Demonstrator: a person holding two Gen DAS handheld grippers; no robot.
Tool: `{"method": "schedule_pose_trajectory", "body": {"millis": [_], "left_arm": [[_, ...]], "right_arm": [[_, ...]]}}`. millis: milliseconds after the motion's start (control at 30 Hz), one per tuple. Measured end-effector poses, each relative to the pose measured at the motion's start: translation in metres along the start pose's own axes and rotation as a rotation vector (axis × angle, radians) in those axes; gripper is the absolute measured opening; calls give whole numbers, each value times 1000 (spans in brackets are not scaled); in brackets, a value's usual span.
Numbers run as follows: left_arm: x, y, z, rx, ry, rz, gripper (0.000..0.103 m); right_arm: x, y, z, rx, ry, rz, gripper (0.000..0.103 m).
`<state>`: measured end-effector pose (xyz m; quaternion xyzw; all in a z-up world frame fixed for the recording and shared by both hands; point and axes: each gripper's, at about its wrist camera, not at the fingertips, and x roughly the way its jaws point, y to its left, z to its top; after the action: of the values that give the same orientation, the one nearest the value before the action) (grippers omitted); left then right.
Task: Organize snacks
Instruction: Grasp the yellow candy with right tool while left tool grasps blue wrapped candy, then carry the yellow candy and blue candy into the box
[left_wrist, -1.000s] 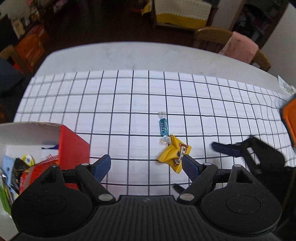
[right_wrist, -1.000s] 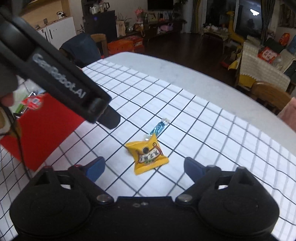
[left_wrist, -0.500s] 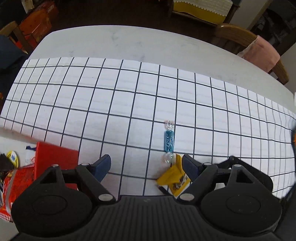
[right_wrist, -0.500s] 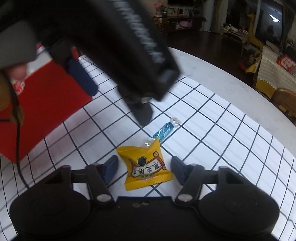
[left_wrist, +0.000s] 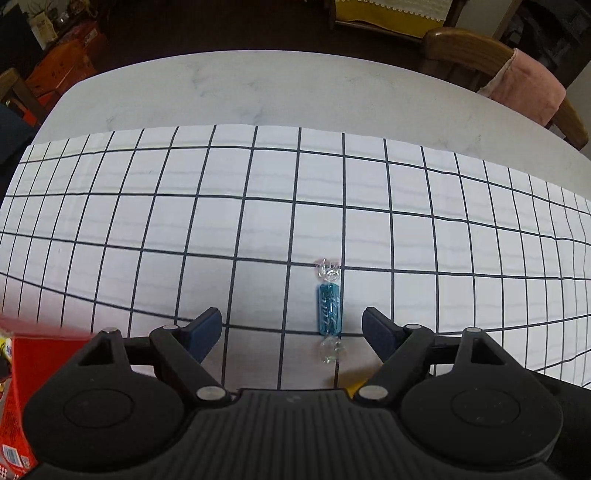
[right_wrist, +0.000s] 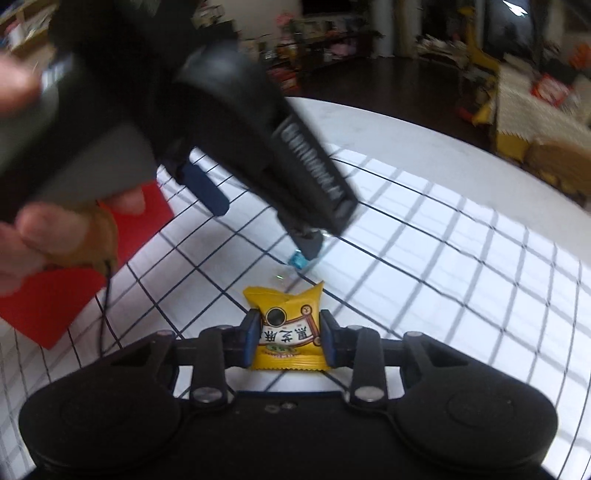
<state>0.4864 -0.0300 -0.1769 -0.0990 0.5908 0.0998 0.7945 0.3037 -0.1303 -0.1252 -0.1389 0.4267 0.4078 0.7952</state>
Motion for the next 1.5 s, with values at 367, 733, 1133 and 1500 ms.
{"method": "schedule_pose_trajectory", "body": {"millis": [367, 733, 1133, 1500], "left_arm": [[20, -37, 2, 61, -33, 8, 37], [8, -25, -14, 58, -43, -42, 12], [-52, -2, -82, 77, -39, -85, 12], [-142, 21, -160, 112, -97, -132, 12]], "right_arm": [[-37, -25, -20, 153, -36, -29, 33], [-50, -26, -28, 220, -64, -61, 33], [-84, -14, -39, 299, -103, -94, 33], [-133, 9, -49, 328, -149, -109, 33]]}}
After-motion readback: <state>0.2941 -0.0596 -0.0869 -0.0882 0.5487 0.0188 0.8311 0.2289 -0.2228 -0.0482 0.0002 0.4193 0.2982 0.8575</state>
